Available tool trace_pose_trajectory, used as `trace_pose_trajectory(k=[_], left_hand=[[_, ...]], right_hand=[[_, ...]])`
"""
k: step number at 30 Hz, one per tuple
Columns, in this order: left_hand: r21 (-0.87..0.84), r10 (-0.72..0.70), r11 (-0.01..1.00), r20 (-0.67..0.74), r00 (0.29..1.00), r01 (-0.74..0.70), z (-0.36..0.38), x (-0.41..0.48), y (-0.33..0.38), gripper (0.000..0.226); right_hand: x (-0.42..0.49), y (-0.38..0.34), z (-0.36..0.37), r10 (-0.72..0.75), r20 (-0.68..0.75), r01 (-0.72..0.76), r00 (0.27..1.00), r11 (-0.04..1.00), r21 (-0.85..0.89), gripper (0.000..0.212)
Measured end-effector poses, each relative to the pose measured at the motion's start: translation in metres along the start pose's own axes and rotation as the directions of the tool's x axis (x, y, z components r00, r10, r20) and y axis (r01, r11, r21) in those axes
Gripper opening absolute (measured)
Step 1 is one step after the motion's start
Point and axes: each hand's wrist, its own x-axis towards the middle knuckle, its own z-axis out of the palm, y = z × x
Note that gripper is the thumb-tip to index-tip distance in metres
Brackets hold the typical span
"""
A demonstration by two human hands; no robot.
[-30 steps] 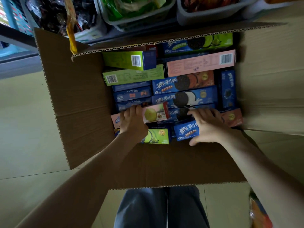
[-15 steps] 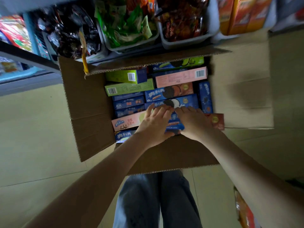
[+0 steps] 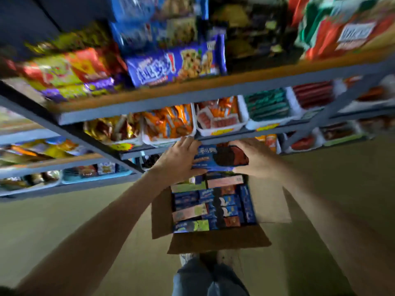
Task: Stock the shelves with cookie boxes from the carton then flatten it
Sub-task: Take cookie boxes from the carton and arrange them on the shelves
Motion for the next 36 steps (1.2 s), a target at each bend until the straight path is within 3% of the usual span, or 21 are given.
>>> trace_pose_trajectory(k=[5,8,11,16,19,25,32,36], left_hand=[[0.066,0.03,0.998,-0.293,0.956,-0.011,-0.139,-0.03,0.015,0.074],[0.167,0.07,0.986,-0.479,0.875,0.012,-0.204,-0.044,0.019,0.072],[0.204,0.126,0.979,-0.574,0.809,-0.007,-0.258,-0.059,0.016,0.07],[0.274,0.157,0.96,-0.703,0.693,0.061,-0.343,-0.098,0.016,0.065],[0.31,0.215,0.948,-0.796,0.566,0.075,-0.382,-0.123,0.021,0.068],[0.396,0.371,0.918,-0.875,0.312,0.017,-0.445,-0.147,0.033,0.058],[0.413,0.371,0.903,-0.888,0.273,0.116,-0.505,-0.135,0.023,0.034],[0.35,0.302,0.916,-0.923,0.238,0.196,-0.551,-0.115,0.012,0.03]], right_hand=[[-0.045,-0.066,-0.134,-0.06,-0.164,0.05,0.985,0.997,-0.061,0.066],[-0.061,-0.106,-0.192,-0.113,-0.278,0.059,0.954,0.979,-0.195,0.07],[-0.073,-0.146,-0.233,-0.201,-0.397,0.074,0.896,0.947,-0.313,0.064],[-0.093,-0.209,-0.285,-0.381,-0.582,0.104,0.718,0.886,-0.453,0.06],[-0.105,-0.24,-0.311,-0.45,-0.662,0.116,0.599,0.867,-0.485,0.059],[-0.126,-0.278,-0.373,-0.508,-0.747,0.117,0.429,0.851,-0.512,0.061],[-0.129,-0.289,-0.454,-0.519,-0.795,0.12,0.314,0.852,-0.509,0.065],[-0.106,-0.285,-0.509,-0.519,-0.786,0.124,0.337,0.852,-0.509,0.062]])
